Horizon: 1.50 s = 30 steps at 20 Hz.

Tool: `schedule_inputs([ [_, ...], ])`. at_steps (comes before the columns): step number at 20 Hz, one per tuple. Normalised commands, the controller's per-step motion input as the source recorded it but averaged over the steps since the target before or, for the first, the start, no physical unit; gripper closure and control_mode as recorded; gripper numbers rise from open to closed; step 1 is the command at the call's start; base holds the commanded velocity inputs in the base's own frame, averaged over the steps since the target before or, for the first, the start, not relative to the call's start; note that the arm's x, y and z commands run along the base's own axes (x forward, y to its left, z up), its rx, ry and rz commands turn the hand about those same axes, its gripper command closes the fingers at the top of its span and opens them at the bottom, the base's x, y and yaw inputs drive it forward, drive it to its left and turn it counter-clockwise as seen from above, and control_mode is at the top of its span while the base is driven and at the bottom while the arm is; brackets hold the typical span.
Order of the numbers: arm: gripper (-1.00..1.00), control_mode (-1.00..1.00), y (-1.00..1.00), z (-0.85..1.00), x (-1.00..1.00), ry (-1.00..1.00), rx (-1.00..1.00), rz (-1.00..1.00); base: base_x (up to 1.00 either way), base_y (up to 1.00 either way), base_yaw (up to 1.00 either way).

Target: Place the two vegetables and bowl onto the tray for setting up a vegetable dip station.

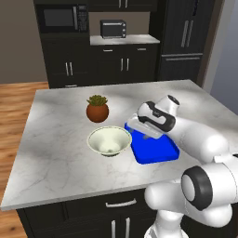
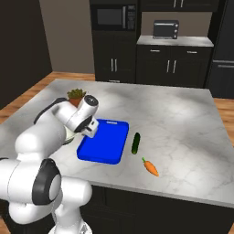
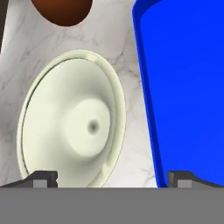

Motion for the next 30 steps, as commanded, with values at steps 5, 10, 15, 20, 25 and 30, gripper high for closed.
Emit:
schedule_inputs([
  [5, -1.00, -1.00, 0.24, -0.09, 0.01, 0.00, 0.00, 0.00, 0.00, 0.00, 0.00],
  [10, -1.00, -1.00, 0.16, -0.23, 0.09, 0.00, 0.01, 0.00, 0.00, 0.00, 0.00],
  [15, -1.00, -1.00, 0.03, -0.23, 0.16, 0.00, 0.04, 0.00, 0.00, 0.00, 0.00],
  [20, -1.00, -1.00, 0.00, -0.20, 0.13, 0.00, 0.05, 0.00, 0.00, 0.00, 0.00],
  [25, -1.00, -1.00, 0.00, -0.14, 0.12, 0.00, 0.03, 0.00, 0.00, 0.00, 0.00],
  [30, -1.00, -1.00, 0.01, -0.05, 0.11, 0.00, 0.00, 0.00, 0.00, 0.00, 0.00],
])
